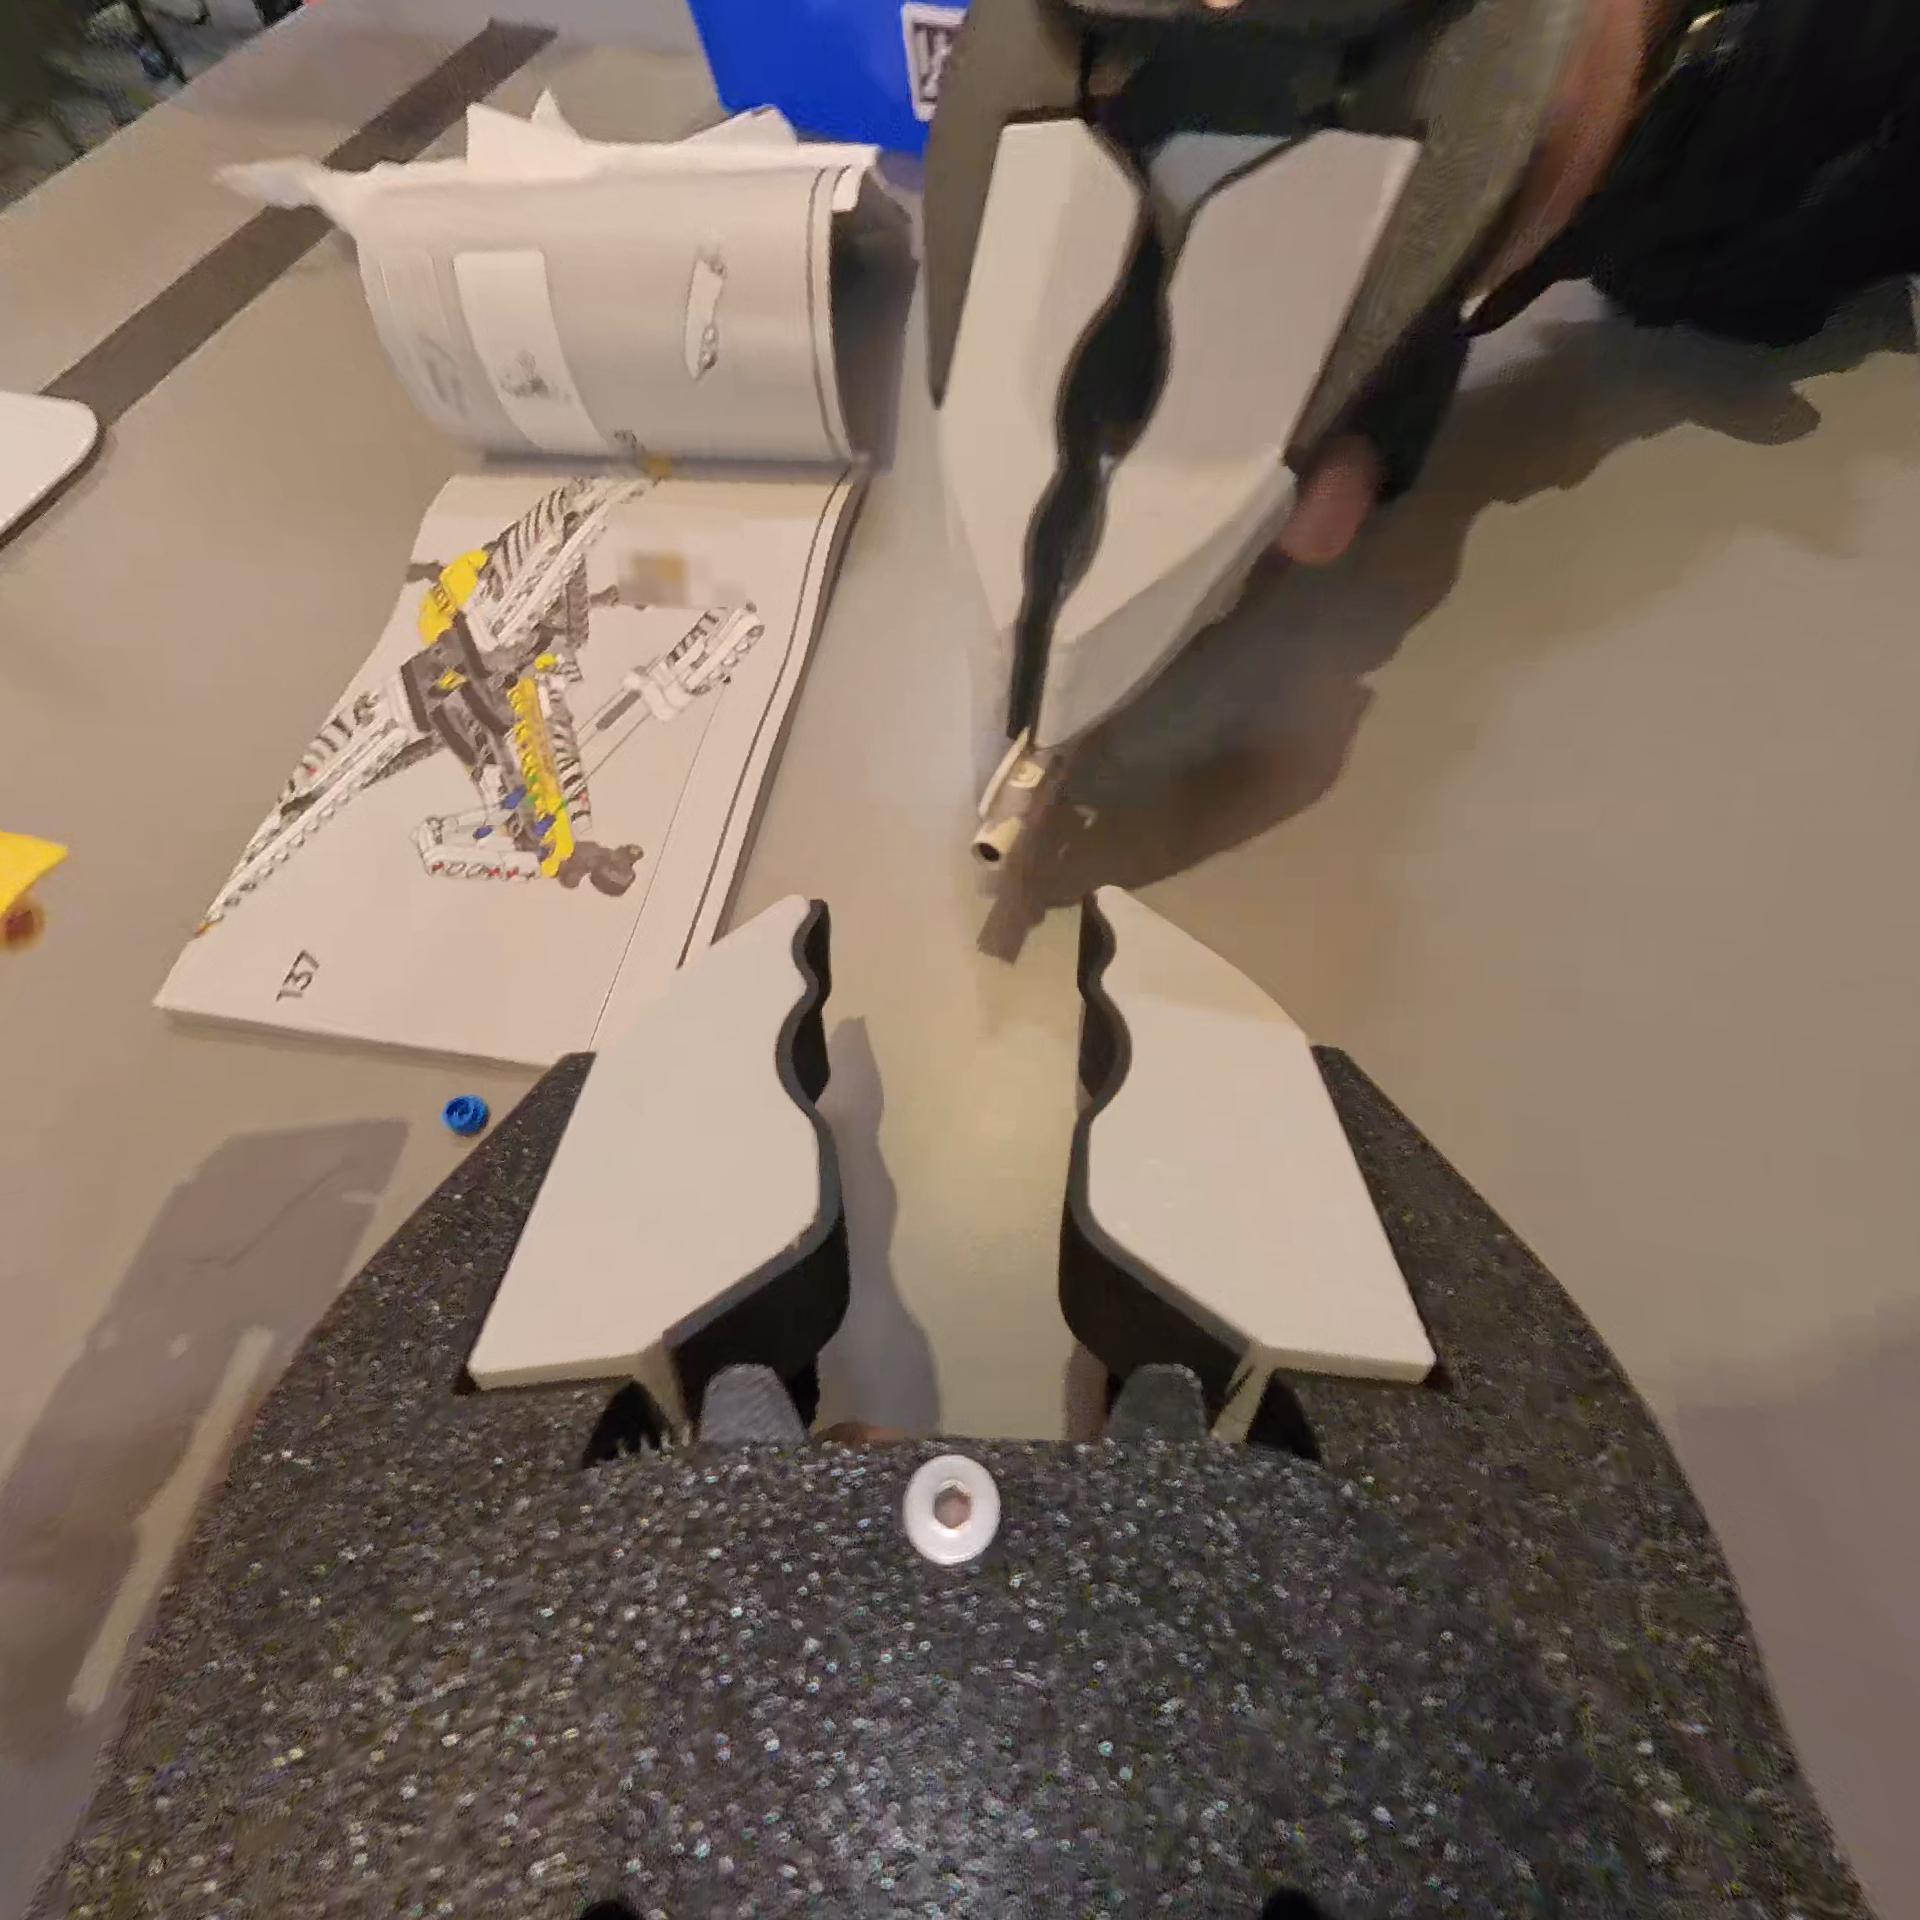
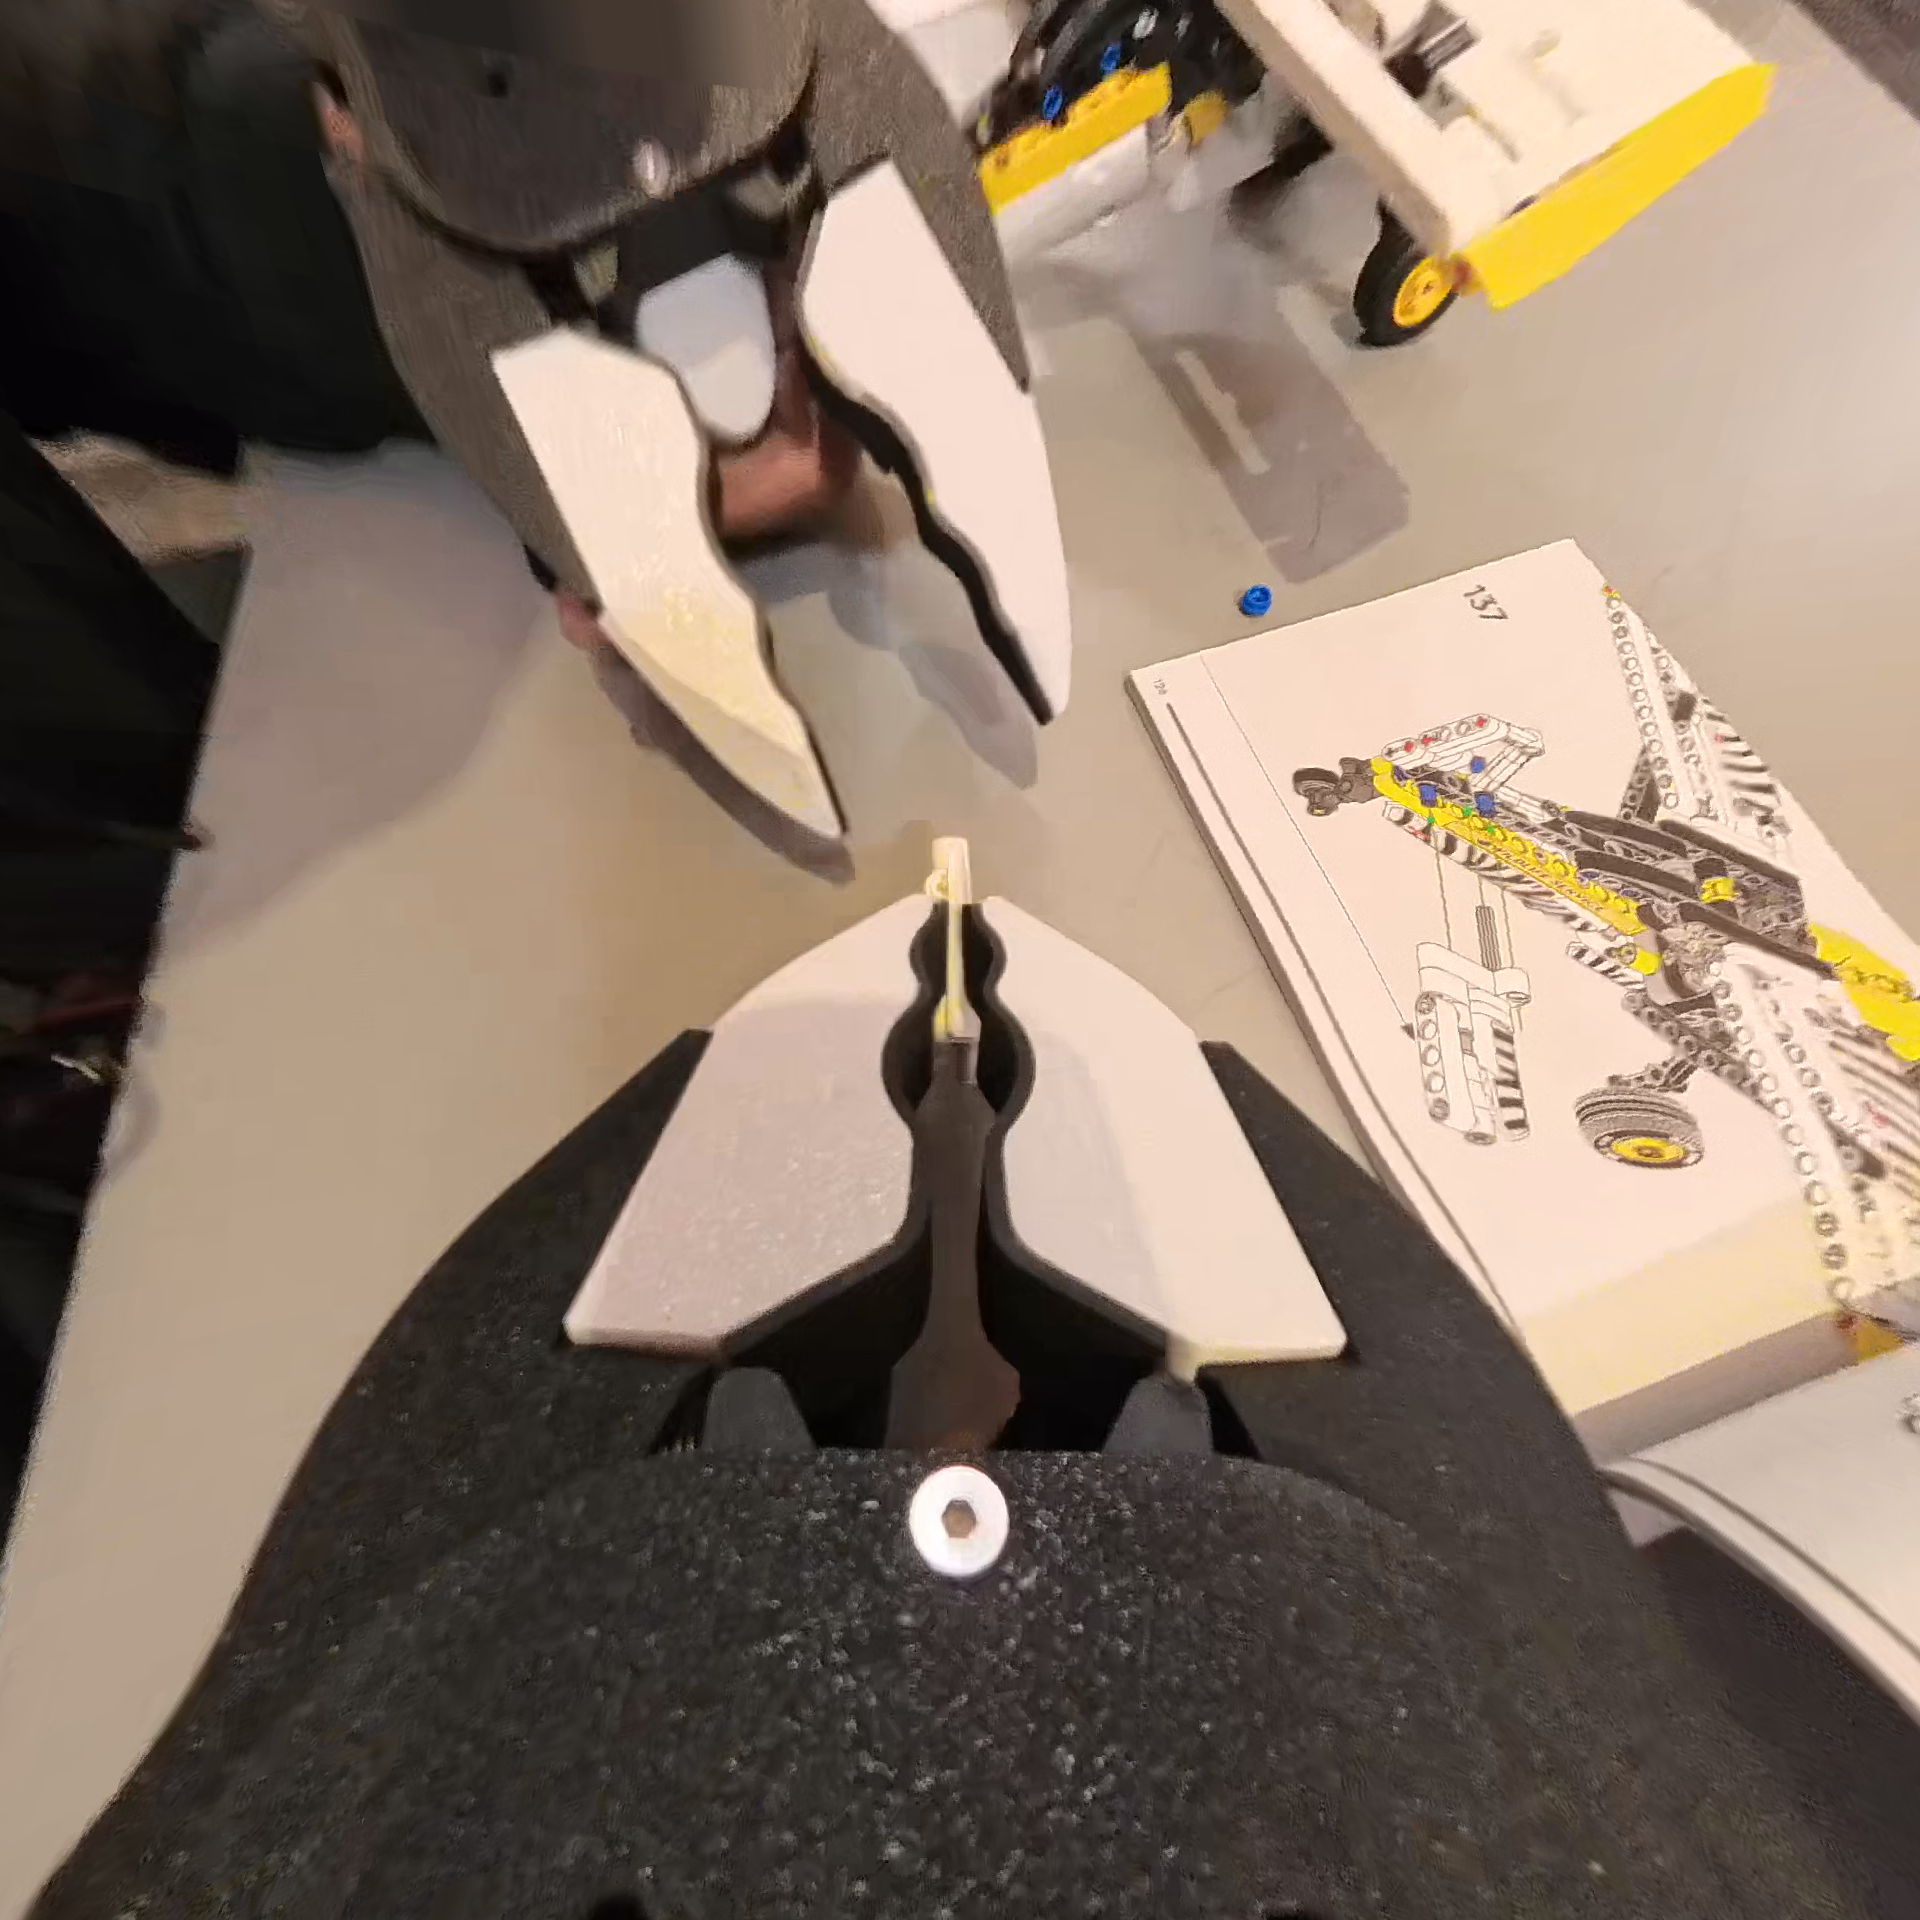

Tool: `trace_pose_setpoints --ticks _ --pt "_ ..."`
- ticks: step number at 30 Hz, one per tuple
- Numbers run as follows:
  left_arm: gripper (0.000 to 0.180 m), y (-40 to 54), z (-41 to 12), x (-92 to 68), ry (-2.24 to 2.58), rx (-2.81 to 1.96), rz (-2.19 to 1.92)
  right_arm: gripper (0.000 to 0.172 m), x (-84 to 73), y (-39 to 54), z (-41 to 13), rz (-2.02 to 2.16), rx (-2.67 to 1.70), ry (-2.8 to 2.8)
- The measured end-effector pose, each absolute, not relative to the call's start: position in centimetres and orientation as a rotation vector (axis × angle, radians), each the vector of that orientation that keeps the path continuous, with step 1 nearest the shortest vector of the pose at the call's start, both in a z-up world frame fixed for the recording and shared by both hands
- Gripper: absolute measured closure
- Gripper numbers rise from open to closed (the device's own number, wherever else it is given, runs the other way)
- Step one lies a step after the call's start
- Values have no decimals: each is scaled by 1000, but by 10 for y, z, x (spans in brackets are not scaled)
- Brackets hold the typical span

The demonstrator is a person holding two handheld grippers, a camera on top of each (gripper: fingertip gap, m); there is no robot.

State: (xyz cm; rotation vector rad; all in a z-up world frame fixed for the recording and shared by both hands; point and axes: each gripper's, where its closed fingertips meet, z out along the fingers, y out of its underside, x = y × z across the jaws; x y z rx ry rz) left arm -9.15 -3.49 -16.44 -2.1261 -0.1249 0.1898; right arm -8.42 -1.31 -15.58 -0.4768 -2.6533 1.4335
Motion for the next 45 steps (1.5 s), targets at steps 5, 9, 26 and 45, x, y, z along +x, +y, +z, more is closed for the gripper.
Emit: trace_pose_setpoints --ticks 5,9,26,45 --pt "127 -25 -156 -86 -85 -2063 140 170 -84 -12 -135 1798 -703 -2573" --pt "127 -16 -147 -84 -144 -1985 15 170 -80 -11 -124 2021 -796 -2518" --pt "172 -6 -147 -70 -161 -1980 -233 161 -77 -9 -127 1972 -653 -2554" --pt "172 -9 -167 -69 98 -2269 97 164 -70 -9 -156 1316 -11 -2428"
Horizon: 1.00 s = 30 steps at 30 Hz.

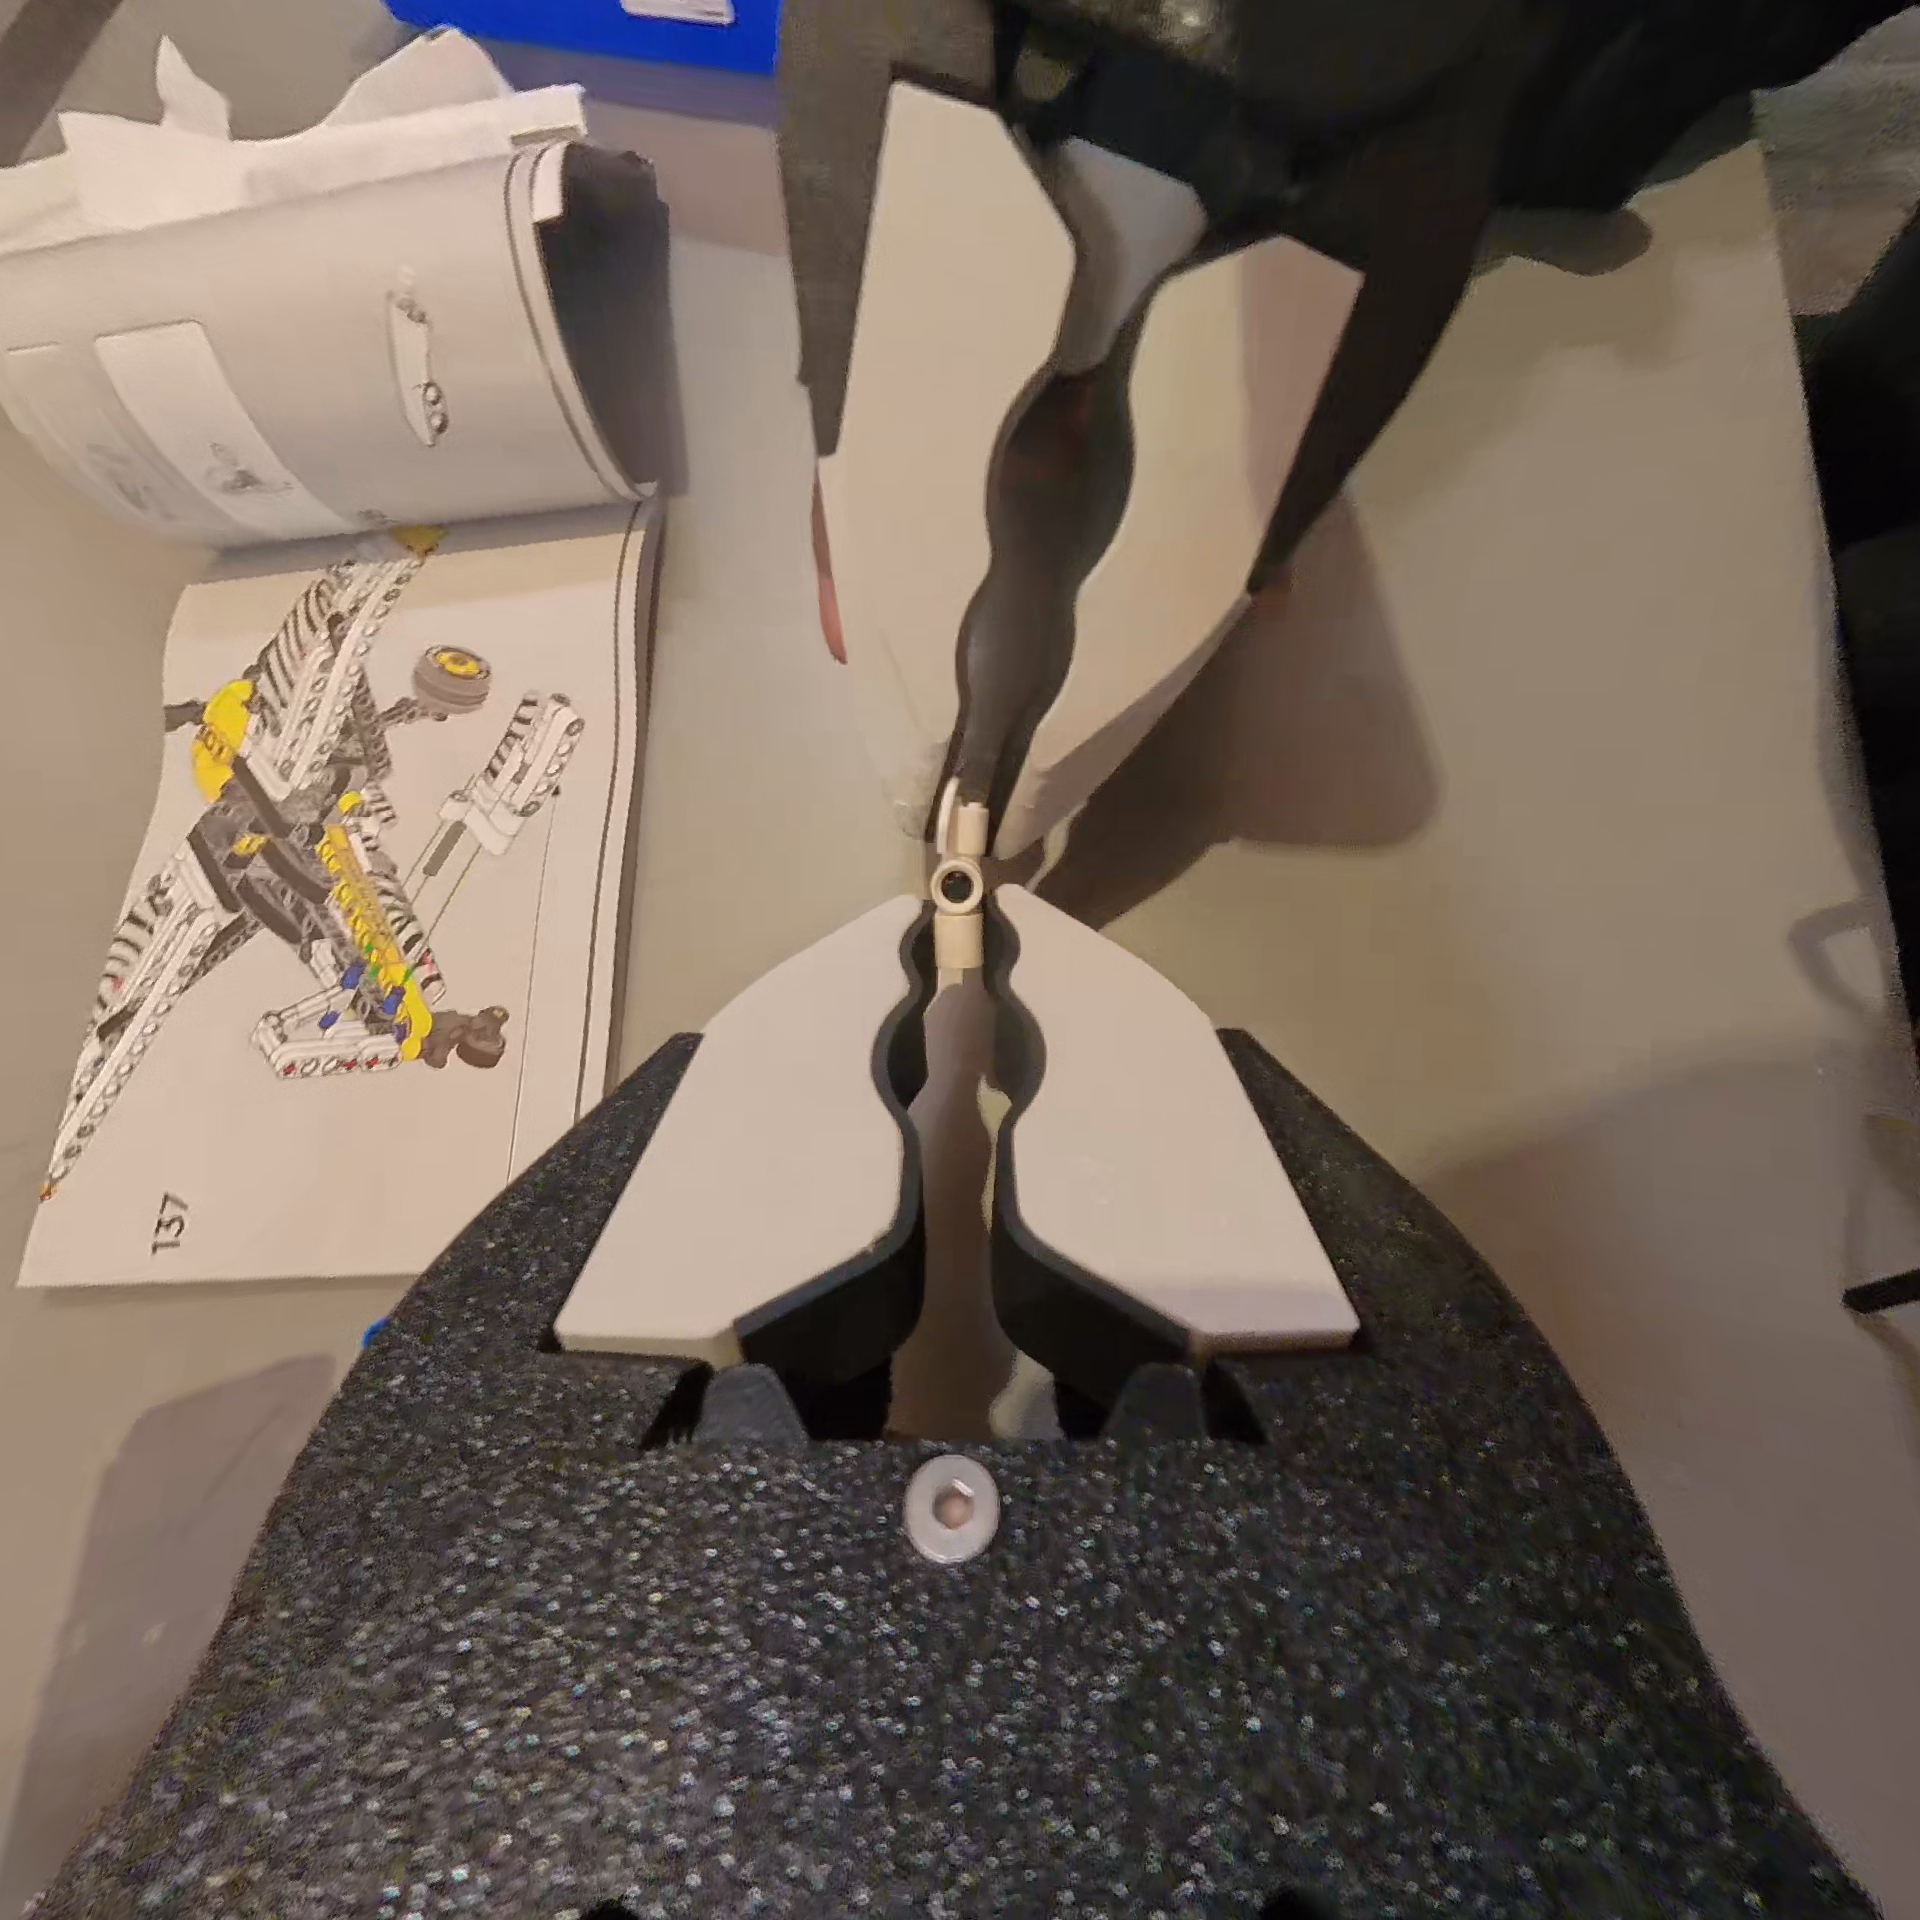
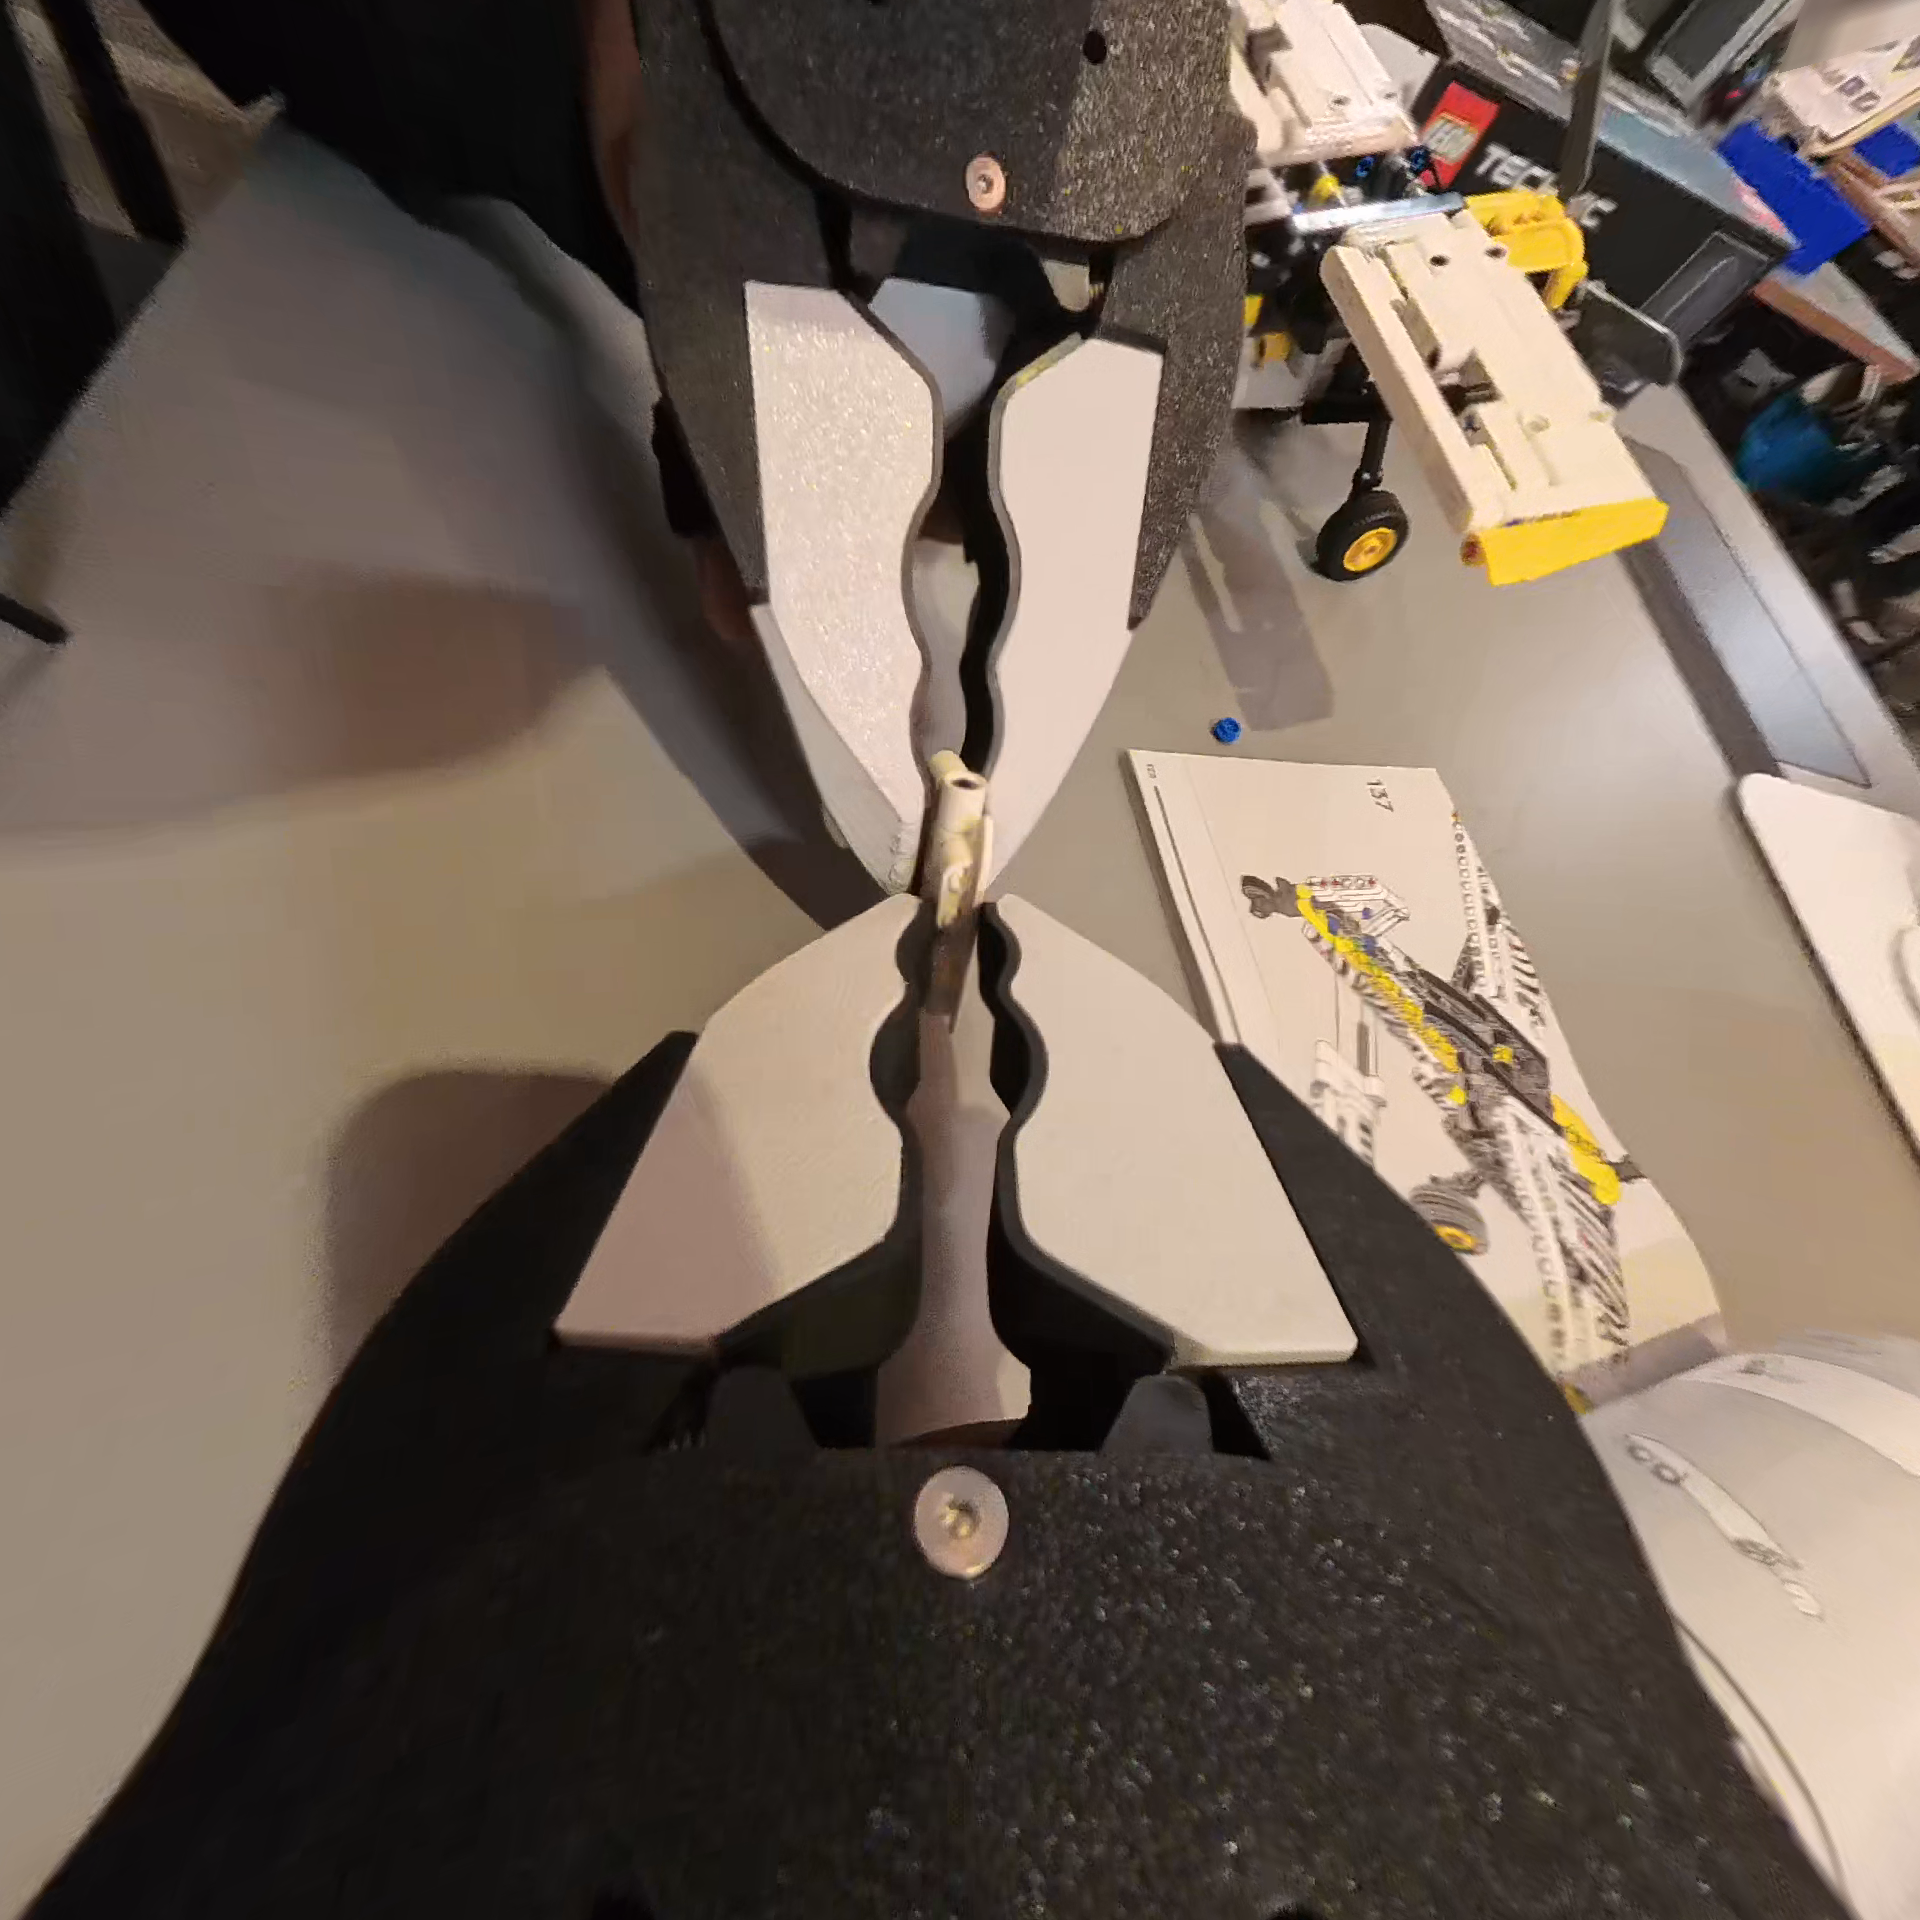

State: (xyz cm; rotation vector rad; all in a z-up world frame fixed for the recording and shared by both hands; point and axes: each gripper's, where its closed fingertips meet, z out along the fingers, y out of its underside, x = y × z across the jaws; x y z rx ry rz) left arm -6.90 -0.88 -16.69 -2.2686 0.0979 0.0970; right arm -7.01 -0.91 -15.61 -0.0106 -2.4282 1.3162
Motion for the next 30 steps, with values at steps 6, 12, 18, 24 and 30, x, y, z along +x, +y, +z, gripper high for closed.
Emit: trace_pose_setpoints --ticks 6,12,18,24,30 --pt "172 -1 -169 -67 213 -2267 162 160 -69 -5 -162 1251 29 -2415" --pt "172 1 -178 -70 447 -2239 503 164 -67 -4 -172 1090 162 -2325" --pt "172 -2 -181 -64 646 -2087 852 164 -58 -6 -177 940 290 -2178" --pt "171 -1 -178 -57 687 -2008 907 164 -51 -4 -175 952 322 -2121" --pt "171 -2 -177 -57 678 -1999 914 165 -47 5 -176 949 306 -2133"
